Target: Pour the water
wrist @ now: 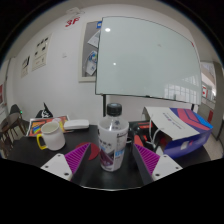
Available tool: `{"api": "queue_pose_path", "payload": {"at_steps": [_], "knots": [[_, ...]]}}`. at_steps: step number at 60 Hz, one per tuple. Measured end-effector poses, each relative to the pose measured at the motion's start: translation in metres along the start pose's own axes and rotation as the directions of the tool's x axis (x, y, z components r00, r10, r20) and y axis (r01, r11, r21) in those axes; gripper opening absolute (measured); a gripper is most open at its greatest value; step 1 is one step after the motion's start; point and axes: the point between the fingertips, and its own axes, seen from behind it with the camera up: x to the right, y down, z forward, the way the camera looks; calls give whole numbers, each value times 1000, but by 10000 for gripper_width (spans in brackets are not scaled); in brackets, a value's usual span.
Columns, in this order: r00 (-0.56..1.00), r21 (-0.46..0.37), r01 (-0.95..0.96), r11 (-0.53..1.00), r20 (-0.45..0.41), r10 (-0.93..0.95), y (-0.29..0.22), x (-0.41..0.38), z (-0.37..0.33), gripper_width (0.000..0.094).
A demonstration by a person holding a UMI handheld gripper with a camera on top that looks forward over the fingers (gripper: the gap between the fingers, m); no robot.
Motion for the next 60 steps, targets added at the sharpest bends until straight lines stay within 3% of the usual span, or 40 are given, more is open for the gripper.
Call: {"api": "queue_pose_path", "payload": {"at_steps": [10,15,19,26,33,42,45,52,60], "knots": [[1000,-7,-14,1000,6,14,4,0,44,795],[1000,-5,-3,1000,-2,3,5,0,56,704],[1000,6,5,1000,4,-5,4,-1,60,558],[1000,22,5,1000,-11,-5,2,-1,63,477],[999,41,31,999,-19,-30,-4,-5,59,407],[993,62,92,994,-74,-87,-28,-10,47,406],[988,71,123,990,-103,-115,-44,-6,42,405],[923,75,312,947,-262,-283,-94,1,26,404],[673,-5,659,752,-442,-592,-162,-3,13,404]]}}
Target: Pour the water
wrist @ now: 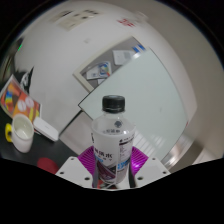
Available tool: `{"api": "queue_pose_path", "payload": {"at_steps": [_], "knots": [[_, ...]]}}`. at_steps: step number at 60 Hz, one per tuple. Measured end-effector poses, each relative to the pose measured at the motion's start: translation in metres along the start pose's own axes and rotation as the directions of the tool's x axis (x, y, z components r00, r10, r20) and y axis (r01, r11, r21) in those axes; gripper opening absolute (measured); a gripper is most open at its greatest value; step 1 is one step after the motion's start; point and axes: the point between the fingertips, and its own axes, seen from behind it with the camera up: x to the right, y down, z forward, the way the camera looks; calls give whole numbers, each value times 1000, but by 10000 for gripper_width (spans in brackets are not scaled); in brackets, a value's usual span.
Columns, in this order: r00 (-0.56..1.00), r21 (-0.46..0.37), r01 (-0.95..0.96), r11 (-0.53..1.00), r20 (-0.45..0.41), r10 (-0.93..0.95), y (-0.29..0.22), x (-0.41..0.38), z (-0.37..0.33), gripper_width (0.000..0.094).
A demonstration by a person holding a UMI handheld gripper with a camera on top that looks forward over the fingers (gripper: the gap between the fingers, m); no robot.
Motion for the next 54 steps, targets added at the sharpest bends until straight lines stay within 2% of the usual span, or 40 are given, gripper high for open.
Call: {"api": "queue_pose_path", "payload": {"at_steps": [6,15,23,32,37,45,50,54], "knots": [[927,49,369,928,-95,-363,-40,10,4,404],[641,100,767,634,-174,-748,-82,-30,13,404],[386,139,921,365,-182,-904,-91,-76,17,403],[154,189,975,119,-182,-971,-84,-120,23,409],[114,204,976,75,-187,-976,-82,-133,25,407],[166,226,966,124,-180,-969,-87,-132,22,406],[263,239,946,220,-169,-950,-97,-119,18,403],[417,248,893,375,-142,-898,-112,-97,10,404]]}}
